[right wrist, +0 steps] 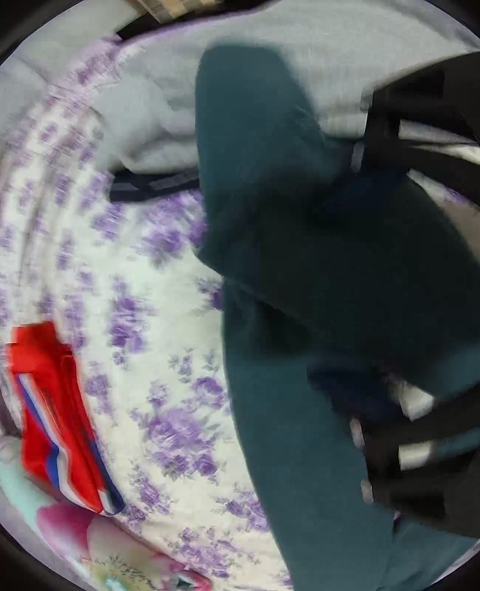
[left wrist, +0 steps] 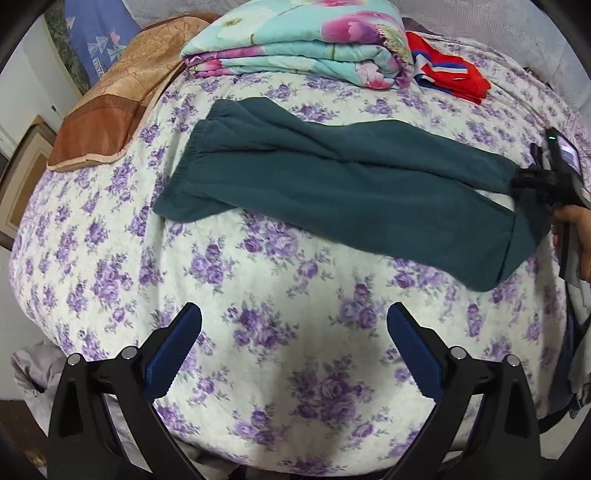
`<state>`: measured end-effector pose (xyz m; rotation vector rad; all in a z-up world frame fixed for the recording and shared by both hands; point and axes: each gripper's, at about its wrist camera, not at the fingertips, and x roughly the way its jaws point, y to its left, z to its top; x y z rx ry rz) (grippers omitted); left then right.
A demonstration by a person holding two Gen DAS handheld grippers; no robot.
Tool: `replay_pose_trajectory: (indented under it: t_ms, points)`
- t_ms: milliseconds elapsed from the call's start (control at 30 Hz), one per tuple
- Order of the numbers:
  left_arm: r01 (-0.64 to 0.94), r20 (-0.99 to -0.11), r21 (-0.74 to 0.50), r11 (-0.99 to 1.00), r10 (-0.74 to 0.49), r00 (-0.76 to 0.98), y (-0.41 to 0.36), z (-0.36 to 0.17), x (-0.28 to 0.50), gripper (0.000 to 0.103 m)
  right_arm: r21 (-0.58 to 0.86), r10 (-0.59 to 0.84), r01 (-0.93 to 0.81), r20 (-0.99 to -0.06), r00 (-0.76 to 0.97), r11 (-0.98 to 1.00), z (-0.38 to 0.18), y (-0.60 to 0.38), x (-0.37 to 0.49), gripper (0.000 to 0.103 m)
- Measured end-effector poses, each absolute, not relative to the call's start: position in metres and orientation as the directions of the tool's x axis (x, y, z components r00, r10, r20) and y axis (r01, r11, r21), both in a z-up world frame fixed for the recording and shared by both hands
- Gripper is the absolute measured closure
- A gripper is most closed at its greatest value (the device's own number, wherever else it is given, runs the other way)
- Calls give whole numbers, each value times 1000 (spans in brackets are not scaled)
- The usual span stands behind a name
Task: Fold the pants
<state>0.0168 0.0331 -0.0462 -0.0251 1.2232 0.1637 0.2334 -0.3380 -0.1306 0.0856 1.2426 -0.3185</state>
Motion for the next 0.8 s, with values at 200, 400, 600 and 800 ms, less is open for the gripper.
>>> replay_pose_trajectory:
  t_ms: [200, 400, 600, 800]
  points:
    - [-235, -929, 106, 966, 181, 324, 76, -55, 32, 5, 190, 24, 245, -832, 555, 951, -37, -390, 145, 97]
    - [-310, -930, 149, 939, 239, 279, 118, -76, 55, 5, 255, -35, 465, -849, 528, 848, -44, -473, 45, 13]
    - [-331, -936, 147, 932, 239, 256, 138, -87, 70, 5, 217, -139, 569, -845, 516, 793, -52, -470, 9, 19]
    - [-367, -935, 127, 921, 235, 264, 154, -88, 72, 5, 187, -112, 429, -806, 582, 884, -36, -422, 29, 8]
